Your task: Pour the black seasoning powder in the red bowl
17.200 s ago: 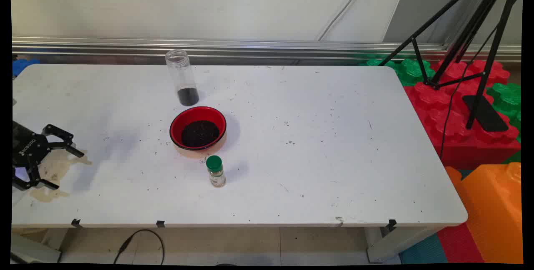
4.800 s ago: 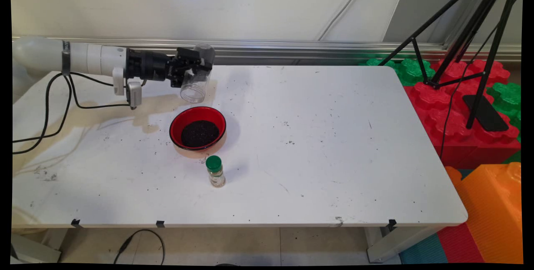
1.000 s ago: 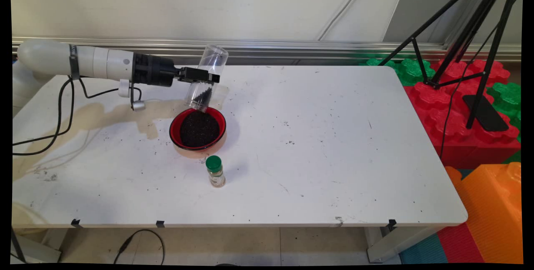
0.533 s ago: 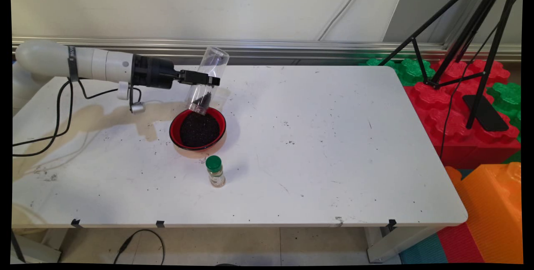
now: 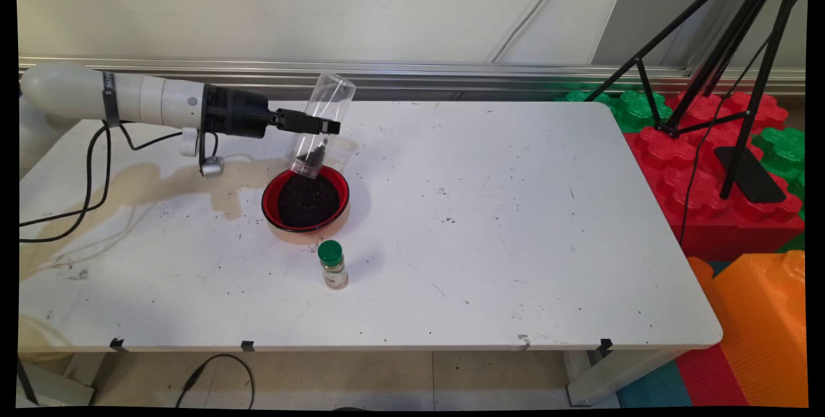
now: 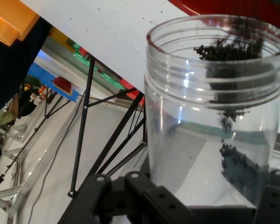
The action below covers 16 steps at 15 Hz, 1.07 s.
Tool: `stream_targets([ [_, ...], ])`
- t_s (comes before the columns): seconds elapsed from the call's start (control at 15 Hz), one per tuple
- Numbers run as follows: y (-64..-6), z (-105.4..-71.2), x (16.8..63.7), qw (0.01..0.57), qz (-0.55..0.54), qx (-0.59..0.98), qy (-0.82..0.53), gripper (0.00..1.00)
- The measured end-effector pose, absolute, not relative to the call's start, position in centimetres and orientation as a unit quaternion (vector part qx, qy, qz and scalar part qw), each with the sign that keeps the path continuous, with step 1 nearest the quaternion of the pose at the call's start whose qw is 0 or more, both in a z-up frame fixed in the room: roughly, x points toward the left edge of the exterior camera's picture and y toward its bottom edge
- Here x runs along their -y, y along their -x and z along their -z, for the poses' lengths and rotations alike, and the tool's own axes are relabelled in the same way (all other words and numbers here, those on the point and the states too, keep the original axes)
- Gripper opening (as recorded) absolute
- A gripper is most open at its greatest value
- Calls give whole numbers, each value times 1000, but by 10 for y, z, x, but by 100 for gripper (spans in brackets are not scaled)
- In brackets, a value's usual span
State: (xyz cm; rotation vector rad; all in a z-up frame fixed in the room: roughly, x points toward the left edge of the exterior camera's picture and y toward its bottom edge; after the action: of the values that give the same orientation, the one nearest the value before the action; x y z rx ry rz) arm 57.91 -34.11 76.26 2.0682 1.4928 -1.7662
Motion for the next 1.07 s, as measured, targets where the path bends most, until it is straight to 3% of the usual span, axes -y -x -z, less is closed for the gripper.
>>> stream_targets([
  [1.07, -573, -775, 330, 57, 580, -423, -694, 0],
])
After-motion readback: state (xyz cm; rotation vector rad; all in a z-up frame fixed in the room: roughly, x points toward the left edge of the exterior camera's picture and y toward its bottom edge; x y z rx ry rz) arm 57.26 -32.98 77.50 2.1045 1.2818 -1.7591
